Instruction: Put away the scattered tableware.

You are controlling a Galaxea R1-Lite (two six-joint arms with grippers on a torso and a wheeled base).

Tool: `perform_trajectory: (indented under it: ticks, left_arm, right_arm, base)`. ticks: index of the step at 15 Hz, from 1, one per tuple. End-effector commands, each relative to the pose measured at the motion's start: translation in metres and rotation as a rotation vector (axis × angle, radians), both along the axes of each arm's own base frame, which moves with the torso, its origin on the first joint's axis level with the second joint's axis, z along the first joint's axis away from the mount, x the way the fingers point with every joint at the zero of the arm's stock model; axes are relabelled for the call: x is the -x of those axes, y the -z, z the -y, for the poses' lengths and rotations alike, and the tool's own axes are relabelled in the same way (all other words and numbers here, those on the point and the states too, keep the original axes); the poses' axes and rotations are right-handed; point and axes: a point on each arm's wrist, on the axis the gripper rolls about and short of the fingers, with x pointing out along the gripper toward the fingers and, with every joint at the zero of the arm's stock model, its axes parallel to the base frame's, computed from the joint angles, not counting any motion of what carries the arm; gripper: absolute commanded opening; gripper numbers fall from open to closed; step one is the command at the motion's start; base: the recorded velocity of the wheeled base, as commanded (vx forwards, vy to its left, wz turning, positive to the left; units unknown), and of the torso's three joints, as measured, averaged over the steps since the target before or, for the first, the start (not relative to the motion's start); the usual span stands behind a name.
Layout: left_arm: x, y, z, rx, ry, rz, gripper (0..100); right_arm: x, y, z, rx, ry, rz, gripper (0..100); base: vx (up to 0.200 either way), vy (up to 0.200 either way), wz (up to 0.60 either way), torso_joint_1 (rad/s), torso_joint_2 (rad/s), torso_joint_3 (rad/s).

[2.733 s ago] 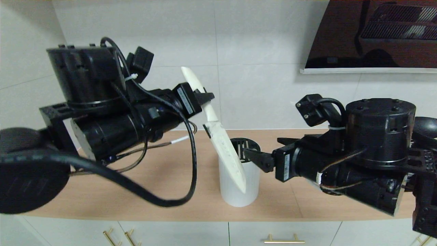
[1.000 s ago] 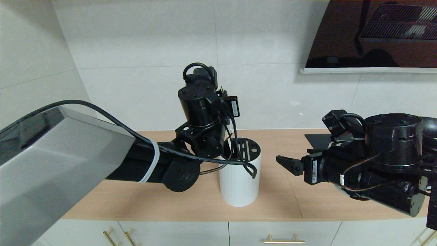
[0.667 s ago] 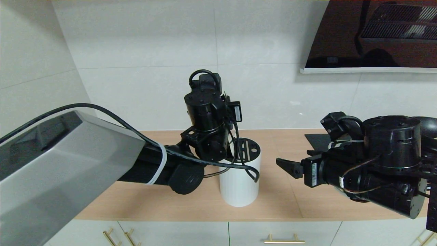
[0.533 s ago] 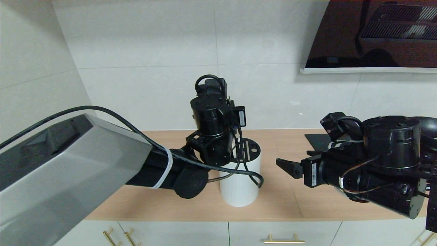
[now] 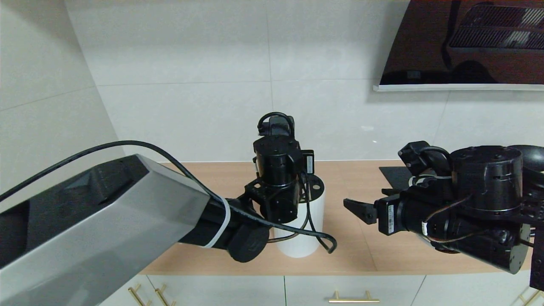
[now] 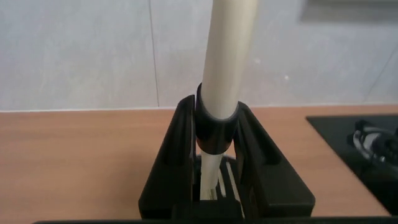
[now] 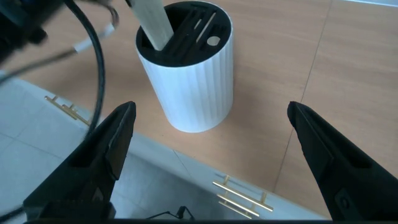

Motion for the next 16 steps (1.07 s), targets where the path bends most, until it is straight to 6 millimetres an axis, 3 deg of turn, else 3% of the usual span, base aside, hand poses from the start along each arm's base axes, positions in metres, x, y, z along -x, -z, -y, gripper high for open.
perform_trajectory:
  ticks: [1,10,15,16]
  left_arm:
    - [-0.001,0.013,0.002,-0.02,0.0,-0.026,0]
    - [0.004,0.058,-0.002,-0.087,0.001,-0.129,0]
    - [0.003,0.058,-0.002,-0.087,0.001,-0.129,0]
    - [0.003,0.058,-0.002,-0.087,0.001,-0.129,100]
  right_arm:
    - [0.0,0.001,0.0,0.002,0.001,-0.003,100]
    - [0.001,0.001,0.0,0.003,-0.001,-0.004,100]
    - [0.001,0.001,0.0,0.003,-0.001,-0.004,100]
    - [0.001,0.001,0.0,0.003,-0.003,-0.004,100]
  base:
    - [0.0,0.0,0.0,0.0,0.0,0.0]
    - [0.0,0.0,0.0,0.0,0.0,0.0]
    - [0.0,0.0,0.0,0.0,0.0,0.0]
    - [0.0,0.0,0.0,0.0,0.0,0.0]
